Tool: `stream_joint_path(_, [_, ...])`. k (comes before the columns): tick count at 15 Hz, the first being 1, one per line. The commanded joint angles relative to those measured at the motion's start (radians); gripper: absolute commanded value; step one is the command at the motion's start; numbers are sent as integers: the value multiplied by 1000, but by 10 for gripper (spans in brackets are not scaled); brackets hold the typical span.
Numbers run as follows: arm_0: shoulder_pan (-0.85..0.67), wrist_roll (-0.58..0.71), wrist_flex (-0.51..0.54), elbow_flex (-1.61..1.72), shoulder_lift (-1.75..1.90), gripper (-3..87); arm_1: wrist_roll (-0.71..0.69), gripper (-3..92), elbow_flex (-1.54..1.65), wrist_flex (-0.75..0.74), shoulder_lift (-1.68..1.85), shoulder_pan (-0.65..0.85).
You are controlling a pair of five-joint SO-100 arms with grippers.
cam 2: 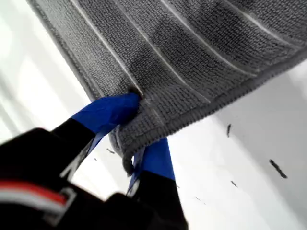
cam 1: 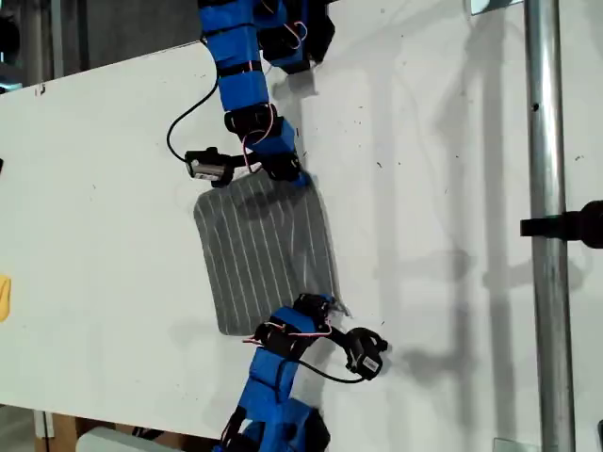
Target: Grasp corners of a towel and fold twice.
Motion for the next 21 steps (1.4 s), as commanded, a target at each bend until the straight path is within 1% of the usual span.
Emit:
stream_joint_path(1, [94,-87,127,-106,72,-20,69,-2,12,15,109,-103])
stream_joint_path(2, [137,-137,138,-115,89,-20,106,-2,14,8,126,-156])
stream_joint_path(4, [212,-238,144,-126,130,-20,181,-2,5,-78,149,-265])
stream_joint_path(5, [238,-281,146,-126,153,-20,198,-2,-12,-101,149,-296])
stream_joint_path(7, [256,-311,132,-127,198,-20,196,-2,-54,-98,152,-308])
stream_joint_path(9, [222,-299,137,-114,245,-20,169,-2,-54,-58,164,-250])
stream_joint_path(11, [138,-245,143,-46,318,-20,104,-2,-20,-26,196,-150])
stream_joint_path(12, [78,-193,143,-2,351,-20,54,-2,2,-28,213,-84])
stream_joint_path(16, [-207,64,156,141,396,-20,-239,-2,6,-51,218,244])
stream_joint_path(18, [-362,183,152,175,394,-20,-391,-2,-18,-129,167,396])
stream_joint_path(19, [-431,235,153,179,390,-20,-448,-2,-34,-193,121,454])
stream_joint_path(20, [-500,270,173,179,391,-20,-485,-2,-63,-262,52,500])
stream_joint_path(21, [-558,307,201,161,403,-20,-515,-2,-138,-287,-40,531])
